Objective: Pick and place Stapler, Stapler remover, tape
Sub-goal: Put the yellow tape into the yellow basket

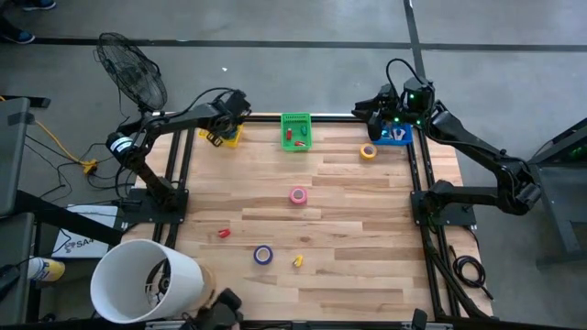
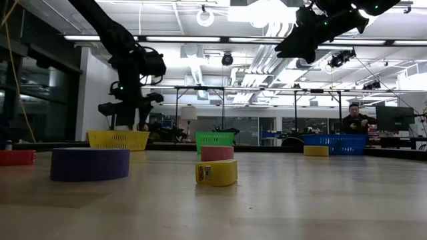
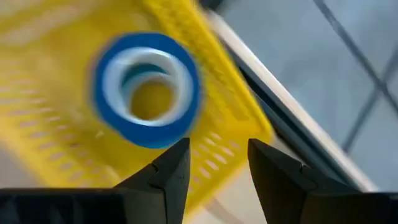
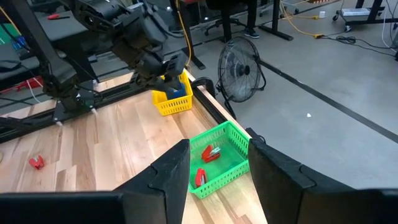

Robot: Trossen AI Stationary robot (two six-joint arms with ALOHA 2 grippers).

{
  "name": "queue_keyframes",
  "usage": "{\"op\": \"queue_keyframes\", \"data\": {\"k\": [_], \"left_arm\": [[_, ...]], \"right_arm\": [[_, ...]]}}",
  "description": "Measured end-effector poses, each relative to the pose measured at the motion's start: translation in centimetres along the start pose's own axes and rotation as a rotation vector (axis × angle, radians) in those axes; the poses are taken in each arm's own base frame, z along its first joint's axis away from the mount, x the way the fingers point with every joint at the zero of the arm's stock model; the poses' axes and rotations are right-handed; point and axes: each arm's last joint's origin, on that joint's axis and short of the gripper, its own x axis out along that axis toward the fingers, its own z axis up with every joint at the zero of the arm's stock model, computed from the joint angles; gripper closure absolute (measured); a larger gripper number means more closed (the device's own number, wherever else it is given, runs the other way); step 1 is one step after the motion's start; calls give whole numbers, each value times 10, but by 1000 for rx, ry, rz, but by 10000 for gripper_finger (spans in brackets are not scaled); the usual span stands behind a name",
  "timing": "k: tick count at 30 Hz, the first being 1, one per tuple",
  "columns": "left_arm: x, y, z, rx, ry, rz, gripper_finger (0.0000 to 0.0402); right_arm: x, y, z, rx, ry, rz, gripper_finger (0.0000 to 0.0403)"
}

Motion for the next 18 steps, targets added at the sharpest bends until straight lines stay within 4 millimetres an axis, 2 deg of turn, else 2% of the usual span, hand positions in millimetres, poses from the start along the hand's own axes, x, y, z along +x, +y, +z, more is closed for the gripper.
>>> {"op": "queue_keyframes", "data": {"k": [7, 18], "left_arm": [[-8, -11, -23, 363, 221, -171, 244], [-37, -14, -87, 684, 400, -361, 244]], "right_arm": [[0, 0, 0, 0, 2, 0, 249], [0, 0, -1, -17, 8, -1, 249]]}}
